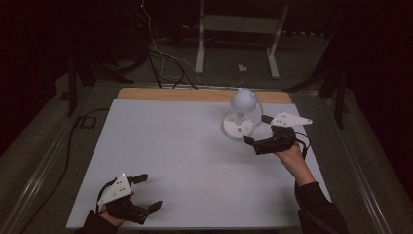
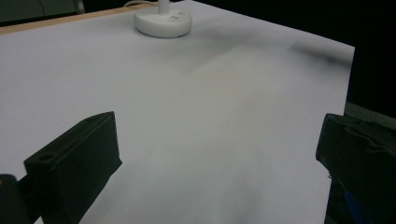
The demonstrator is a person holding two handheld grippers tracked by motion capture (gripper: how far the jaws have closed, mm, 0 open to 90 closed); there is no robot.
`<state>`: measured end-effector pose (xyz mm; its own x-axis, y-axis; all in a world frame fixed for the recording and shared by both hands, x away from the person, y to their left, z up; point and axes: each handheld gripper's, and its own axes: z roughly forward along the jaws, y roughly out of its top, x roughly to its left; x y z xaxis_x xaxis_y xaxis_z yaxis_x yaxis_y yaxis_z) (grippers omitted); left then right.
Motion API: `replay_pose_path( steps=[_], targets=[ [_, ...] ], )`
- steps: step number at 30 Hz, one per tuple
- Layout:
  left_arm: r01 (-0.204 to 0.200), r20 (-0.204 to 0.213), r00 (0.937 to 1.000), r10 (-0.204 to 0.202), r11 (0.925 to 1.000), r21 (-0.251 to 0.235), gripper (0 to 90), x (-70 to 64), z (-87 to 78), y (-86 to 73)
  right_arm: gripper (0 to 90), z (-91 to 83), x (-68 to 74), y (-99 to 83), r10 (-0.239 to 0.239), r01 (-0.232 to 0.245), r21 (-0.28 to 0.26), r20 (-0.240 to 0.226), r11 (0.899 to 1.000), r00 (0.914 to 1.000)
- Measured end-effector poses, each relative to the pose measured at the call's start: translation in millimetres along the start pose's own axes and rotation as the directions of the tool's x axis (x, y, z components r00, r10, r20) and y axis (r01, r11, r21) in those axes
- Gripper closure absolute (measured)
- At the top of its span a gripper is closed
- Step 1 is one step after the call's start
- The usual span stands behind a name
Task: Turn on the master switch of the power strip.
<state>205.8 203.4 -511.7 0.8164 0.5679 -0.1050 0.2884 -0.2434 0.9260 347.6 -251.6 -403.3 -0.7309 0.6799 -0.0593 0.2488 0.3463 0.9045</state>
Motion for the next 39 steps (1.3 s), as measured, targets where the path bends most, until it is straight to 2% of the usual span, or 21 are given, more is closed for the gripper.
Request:
replay_pose_path(
  steps=[5, 11, 19, 24, 31, 33, 35, 39],
  targets=[
    [0.003, 0.002, 1.0, -0.003, 1.0, -0.002, 0.2, 0.4, -0.2, 0.0, 0.0, 7.9, -8.9, -2.1, 0.001, -0.001, 0.019, 0.022, 1.0, 0.9997],
    [0.01, -0.001, 1.0, -0.01, 0.9999, -0.007, 0.2, 1.0, -0.5, -0.1, 0.0, 19.7, -18.2, -9.4, 0.025, -0.025, 0.055, 0.012, 0.998, 0.9996],
    [0.011, -0.002, 0.9999, -0.011, 0.9999, -0.007, 0.2, 1.3, -0.5, -0.1, 0.0, 33.3, -24.7, -18.1, -0.007, 0.004, 0.086, 0.035, 0.996, 0.9994],
    [0.01, 0.001, 0.9999, -0.01, 0.9999, -0.005, 0.2, 1.2, -0.1, -0.2, 0.2, 40.8, -32.5, -23.2, -0.006, 0.001, 0.103, 0.048, 0.995, 0.9988],
    [0.011, 0.001, 0.9999, -0.011, 0.9999, -0.004, 0.2, 1.5, 0.2, -0.4, 5.9, 52.4, -42.6, -32.7, 0.007, -0.018, 0.118, 0.097, 0.993, 0.9953],
    [0.01, 0.001, 0.9999, -0.01, 0.9999, -0.003, 0.2, 1.5, 0.2, -0.6, 7.4, 56.2, -44.6, -36.0, 0.008, -0.023, 0.133, 0.118, 0.991, 0.993],
    [0.01, 0.001, 0.9999, -0.01, 0.9999, -0.004, 0.2, 1.6, 0.1, -0.4, 12.6, 59.0, -46.8, -39.5, 0.015, -0.035, 0.141, 0.139, 0.989, 0.9901],
    [0.01, 0.001, 0.9999, -0.01, 0.9999, -0.003, 0.2, 1.5, 0.3, -0.6, 16.6, 62.9, -51.3, -45.6, 0.037, -0.061, 0.137, 0.169, 0.989, 0.985]
  ],
)
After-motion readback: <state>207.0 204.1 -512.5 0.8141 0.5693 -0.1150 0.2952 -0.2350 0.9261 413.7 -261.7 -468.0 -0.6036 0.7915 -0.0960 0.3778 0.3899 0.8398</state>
